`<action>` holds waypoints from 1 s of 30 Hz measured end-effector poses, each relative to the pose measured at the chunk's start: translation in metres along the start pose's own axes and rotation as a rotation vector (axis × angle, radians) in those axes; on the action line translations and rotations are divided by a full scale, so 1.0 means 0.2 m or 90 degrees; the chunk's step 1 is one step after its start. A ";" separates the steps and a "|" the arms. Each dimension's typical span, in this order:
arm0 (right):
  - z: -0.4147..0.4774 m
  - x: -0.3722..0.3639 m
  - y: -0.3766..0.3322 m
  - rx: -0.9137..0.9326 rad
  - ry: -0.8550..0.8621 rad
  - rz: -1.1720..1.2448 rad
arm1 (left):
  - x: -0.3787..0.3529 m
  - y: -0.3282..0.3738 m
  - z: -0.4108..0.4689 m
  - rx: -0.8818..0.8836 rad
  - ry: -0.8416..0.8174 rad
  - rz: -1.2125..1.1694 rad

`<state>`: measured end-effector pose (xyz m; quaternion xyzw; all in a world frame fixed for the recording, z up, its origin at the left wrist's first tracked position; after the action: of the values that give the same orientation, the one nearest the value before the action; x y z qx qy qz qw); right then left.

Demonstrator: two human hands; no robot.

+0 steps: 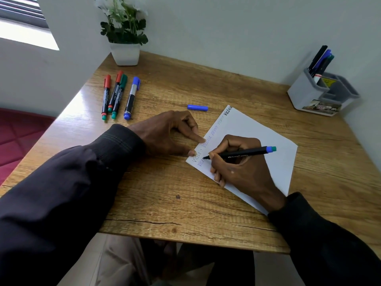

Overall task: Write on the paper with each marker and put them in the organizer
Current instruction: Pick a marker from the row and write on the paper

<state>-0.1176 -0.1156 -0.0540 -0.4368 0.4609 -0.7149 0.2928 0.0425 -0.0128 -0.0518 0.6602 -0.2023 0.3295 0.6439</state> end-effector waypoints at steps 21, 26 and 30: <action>0.03 0.02 0.00 0.020 -0.008 -0.024 | 0.00 0.02 0.00 0.013 -0.003 -0.030; 0.04 0.02 0.00 0.025 -0.003 -0.040 | 0.00 0.02 0.00 0.011 -0.003 -0.036; 0.03 0.02 0.01 0.009 0.004 -0.017 | 0.00 0.01 0.00 0.014 -0.003 -0.036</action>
<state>-0.1145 -0.1229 -0.0539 -0.4385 0.4512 -0.7234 0.2843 0.0415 -0.0126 -0.0509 0.6734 -0.1812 0.3118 0.6454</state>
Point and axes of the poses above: each hand's wrist, its own z-axis towards the middle knuckle, its own x-axis out of the back of the hand, y = z × x, the point moved 5 cm from there along z, towards the middle knuckle
